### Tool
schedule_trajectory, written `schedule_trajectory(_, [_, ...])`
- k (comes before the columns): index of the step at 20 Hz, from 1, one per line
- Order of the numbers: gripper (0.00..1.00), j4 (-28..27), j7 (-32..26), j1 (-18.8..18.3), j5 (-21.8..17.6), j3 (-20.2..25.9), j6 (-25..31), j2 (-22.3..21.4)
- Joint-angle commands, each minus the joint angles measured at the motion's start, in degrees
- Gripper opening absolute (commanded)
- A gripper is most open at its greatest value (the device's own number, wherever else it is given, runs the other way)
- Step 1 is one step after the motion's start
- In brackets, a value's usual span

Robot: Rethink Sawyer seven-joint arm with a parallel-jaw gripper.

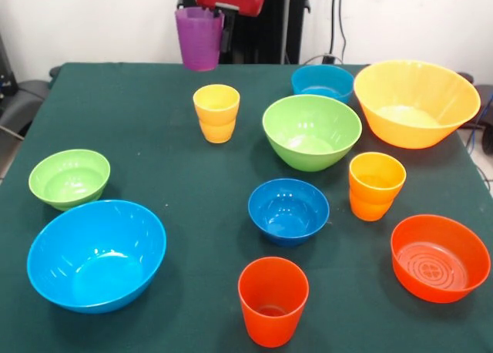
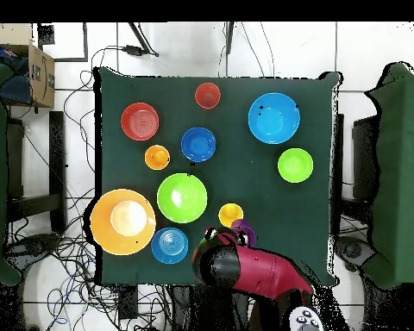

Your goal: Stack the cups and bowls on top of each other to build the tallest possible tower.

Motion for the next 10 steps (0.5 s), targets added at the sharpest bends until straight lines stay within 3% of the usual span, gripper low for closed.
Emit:
schedule_trajectory(1, [0.0, 1.74, 8.98, 0.98, -2.04, 1.93, -5.47, 5.62])
schedule_trajectory(10, [0.0, 0.13, 10.12, 1.64, -1.7, 1.56, -10.69, 10.81])
